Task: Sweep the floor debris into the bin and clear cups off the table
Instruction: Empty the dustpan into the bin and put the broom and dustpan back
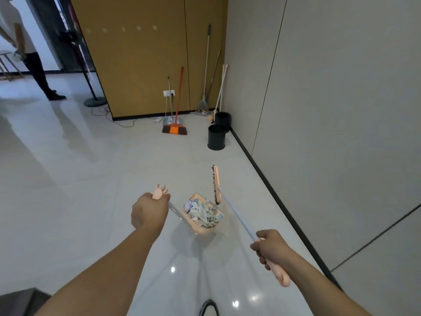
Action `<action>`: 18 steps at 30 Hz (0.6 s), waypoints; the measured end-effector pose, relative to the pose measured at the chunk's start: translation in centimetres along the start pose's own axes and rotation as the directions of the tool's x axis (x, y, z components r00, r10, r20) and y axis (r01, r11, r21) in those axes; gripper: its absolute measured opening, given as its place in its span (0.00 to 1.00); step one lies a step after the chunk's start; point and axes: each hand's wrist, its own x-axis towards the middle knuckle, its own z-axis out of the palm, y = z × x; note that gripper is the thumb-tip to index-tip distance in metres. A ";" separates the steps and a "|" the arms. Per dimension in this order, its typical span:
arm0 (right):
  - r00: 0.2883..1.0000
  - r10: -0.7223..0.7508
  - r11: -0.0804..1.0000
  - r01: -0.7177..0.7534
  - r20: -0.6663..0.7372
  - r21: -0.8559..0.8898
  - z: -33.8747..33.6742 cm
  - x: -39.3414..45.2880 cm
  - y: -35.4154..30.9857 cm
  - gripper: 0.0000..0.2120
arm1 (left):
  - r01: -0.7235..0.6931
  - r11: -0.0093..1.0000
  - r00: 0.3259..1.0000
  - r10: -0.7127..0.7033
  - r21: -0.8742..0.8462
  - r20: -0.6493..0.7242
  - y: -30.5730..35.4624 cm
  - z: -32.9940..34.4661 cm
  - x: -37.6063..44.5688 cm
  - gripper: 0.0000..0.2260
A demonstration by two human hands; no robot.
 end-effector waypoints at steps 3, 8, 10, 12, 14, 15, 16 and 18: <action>1.000 0.016 1.000 -0.016 -0.012 0.001 -1.5 5.9 -5.7 0.27 | 0.028 0.999 0.999 -0.027 -0.024 0.017 4.7 4.4 6.0 0.15; 1.000 0.020 0.999 -0.020 -0.013 0.032 -4.9 15.0 -13.7 0.12 | -0.006 1.000 1.000 0.007 -0.024 0.026 13.1 10.2 14.9 0.15; 1.000 0.015 0.999 -0.015 -0.009 0.030 -6.0 18.5 -16.4 0.09 | -0.005 0.999 1.000 0.006 -0.037 0.026 16.0 12.5 17.9 0.16; 1.000 0.007 1.000 -0.007 -0.012 0.030 -7.1 22.4 -19.2 0.08 | 0.000 0.999 1.000 0.001 -0.042 0.018 18.5 15.0 20.7 0.16; 1.000 -0.003 1.000 0.003 -0.019 0.028 -8.6 26.8 -21.7 0.09 | -0.003 0.999 1.000 0.003 -0.044 0.006 20.9 17.7 23.6 0.16; 1.000 -0.014 1.000 0.014 -0.017 0.023 -9.4 29.2 -23.0 0.08 | -0.006 0.999 1.000 0.006 -0.043 -0.006 22.0 19.1 25.1 0.16; 0.999 -0.030 0.999 0.030 -0.015 0.021 -10.2 31.6 -24.3 0.07 | -0.008 0.999 1.000 0.007 -0.045 -0.021 23.2 20.6 26.7 0.16; 0.998 -0.064 0.998 0.064 -0.005 0.014 -12.1 36.9 -27.0 0.06 | -0.006 0.998 0.999 0.003 -0.063 -0.048 25.7 23.8 29.8 0.16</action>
